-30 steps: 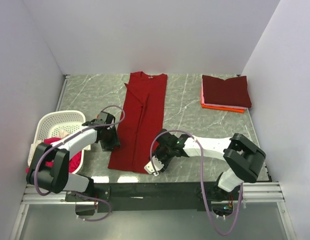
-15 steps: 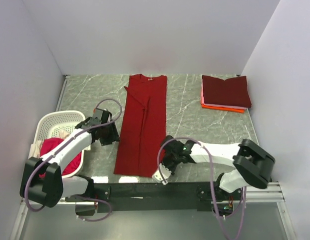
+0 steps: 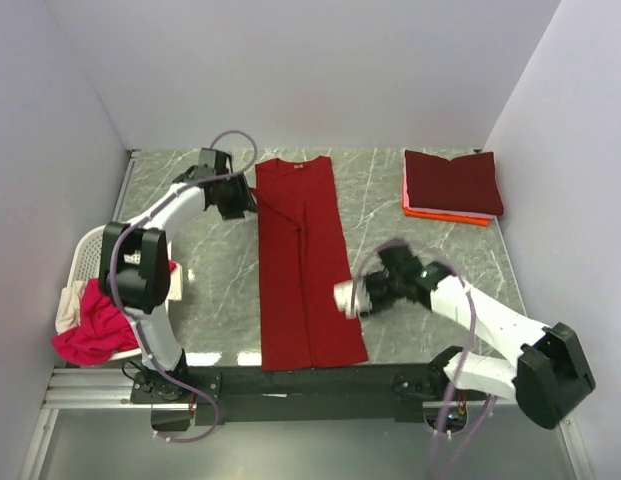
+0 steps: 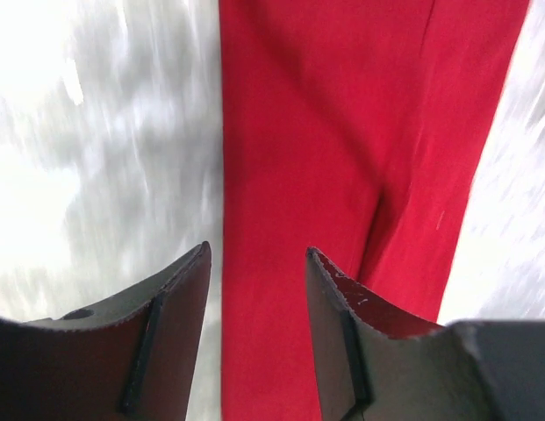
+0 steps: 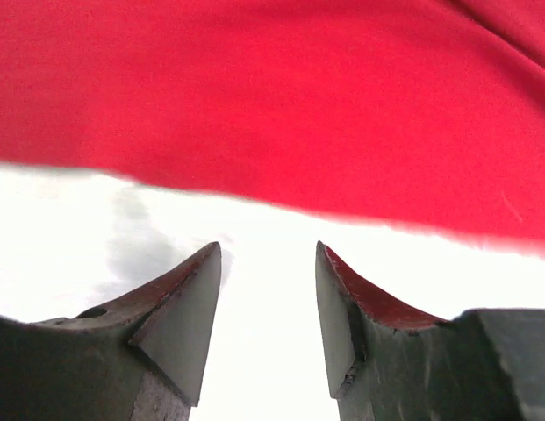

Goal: Fold and stack the t-shirts
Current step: Fold the tshirt

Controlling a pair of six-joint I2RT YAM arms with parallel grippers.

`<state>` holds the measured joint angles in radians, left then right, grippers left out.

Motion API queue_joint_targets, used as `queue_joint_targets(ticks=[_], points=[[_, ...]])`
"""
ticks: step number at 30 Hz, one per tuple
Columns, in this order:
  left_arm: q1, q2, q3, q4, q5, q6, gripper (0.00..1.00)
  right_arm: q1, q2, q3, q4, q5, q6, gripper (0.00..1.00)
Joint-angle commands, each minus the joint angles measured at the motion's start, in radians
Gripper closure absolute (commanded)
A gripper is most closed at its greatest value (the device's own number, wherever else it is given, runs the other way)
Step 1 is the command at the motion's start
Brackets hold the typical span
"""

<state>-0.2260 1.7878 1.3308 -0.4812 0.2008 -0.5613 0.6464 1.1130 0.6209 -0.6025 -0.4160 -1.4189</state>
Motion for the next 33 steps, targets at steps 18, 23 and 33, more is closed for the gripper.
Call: queue_joint_targets(ticks=[18, 23, 33], points=[[0.186, 0.139, 0.202, 0.171, 0.154, 0.07, 0.39, -0.292, 1.217, 1.503, 0.196, -0.094, 1.905, 0.48], [0.203, 0.116, 0.171, 0.199, 0.196, 0.052, 0.39, -0.28, 1.294, 1.539, 0.201, -0.029, 1.939, 0.48], [0.205, 0.139, 0.171, 0.188, 0.219, 0.052, 0.39, -0.251, 1.375, 1.53, 0.196, -0.058, 1.982, 0.5]])
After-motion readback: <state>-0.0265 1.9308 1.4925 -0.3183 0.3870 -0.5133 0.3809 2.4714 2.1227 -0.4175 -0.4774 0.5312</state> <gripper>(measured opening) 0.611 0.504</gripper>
